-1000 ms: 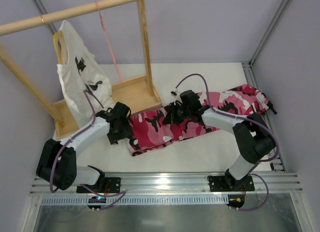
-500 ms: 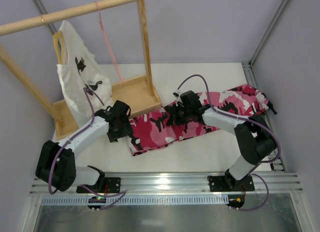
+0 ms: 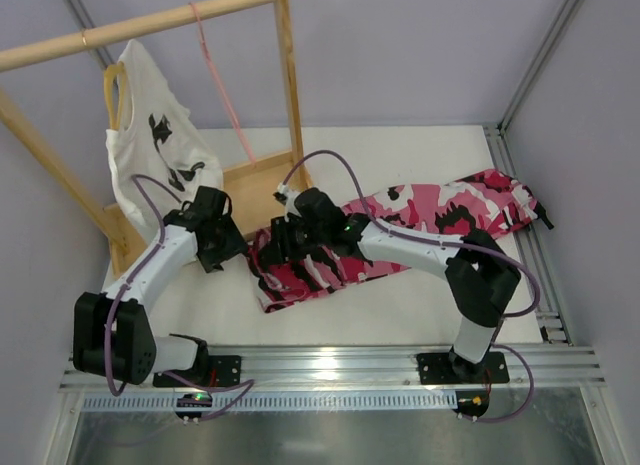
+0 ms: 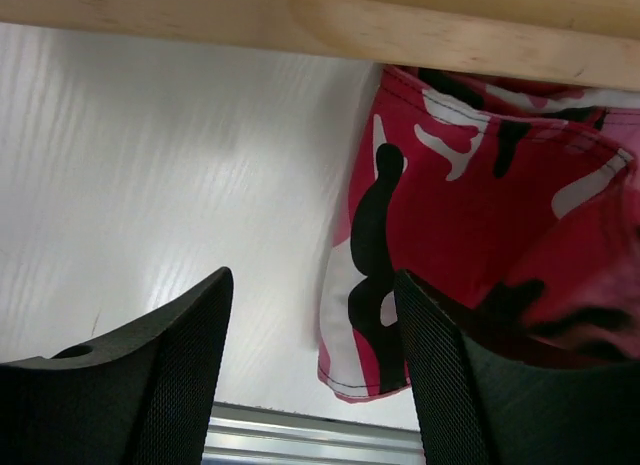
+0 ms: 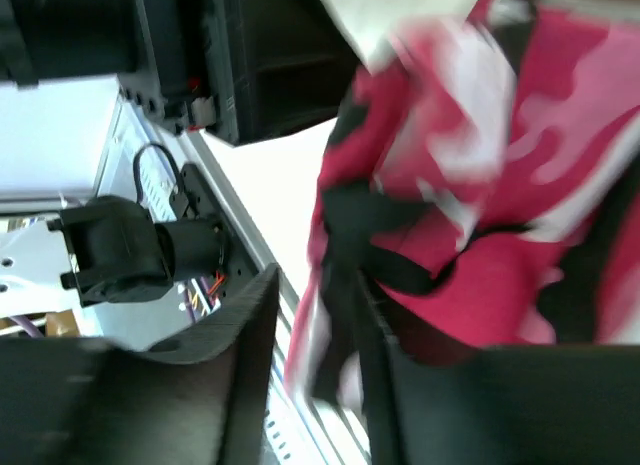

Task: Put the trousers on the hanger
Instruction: Fold the trousers

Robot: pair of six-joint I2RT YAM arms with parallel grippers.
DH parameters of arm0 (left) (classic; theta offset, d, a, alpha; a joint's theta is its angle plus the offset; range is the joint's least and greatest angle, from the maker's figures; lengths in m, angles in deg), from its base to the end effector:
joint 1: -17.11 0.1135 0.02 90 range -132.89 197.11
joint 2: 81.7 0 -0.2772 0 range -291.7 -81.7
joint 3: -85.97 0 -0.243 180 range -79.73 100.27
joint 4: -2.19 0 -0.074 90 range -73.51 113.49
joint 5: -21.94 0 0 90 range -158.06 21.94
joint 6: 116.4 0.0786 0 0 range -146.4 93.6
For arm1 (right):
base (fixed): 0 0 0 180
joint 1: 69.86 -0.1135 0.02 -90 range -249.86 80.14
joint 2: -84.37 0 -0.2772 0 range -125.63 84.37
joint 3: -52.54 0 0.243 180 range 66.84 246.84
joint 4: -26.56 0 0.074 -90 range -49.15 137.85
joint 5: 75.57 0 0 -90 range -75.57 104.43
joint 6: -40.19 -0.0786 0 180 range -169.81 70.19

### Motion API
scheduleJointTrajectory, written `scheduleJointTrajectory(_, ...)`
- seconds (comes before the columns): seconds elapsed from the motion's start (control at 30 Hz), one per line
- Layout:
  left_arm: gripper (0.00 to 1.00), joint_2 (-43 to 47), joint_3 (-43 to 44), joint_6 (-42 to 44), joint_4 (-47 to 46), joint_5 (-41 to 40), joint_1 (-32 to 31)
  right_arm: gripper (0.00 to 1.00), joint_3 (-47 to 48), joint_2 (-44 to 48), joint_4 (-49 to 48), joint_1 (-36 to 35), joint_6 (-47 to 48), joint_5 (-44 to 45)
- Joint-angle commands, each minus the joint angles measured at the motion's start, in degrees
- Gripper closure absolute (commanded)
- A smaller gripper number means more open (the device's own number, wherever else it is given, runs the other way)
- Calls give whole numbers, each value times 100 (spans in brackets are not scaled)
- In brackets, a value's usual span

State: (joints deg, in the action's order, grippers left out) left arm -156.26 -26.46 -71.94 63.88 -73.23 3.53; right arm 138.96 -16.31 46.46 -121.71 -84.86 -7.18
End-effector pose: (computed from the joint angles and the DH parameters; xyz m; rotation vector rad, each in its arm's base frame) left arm 0.2376 -0.0501 0.2093 -0.7853 2.6567 -0.1485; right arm 0.2420 0.3549 0.2435 -0.5908 2.3393 1.2074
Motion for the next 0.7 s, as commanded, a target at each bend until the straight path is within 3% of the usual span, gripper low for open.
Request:
scheduleJointTrajectory(0.0,34,-199,-238,168,-318,859,172,59,101,-241,-25,-62,-170,17)
scheduleJointTrajectory(0.33,30,-102,-274,273,-654,1168,172,50,-267,593,872,271,877,-19)
scheduleJointTrajectory(0.5,31,-295,-274,370,-565,1044,172,60,-962,901,503,1080,903,-457)
scheduleJointTrajectory(0.67,31,-287,-371,370,-819,1290,163,60,-1297,674,336,1432,1079,-651)
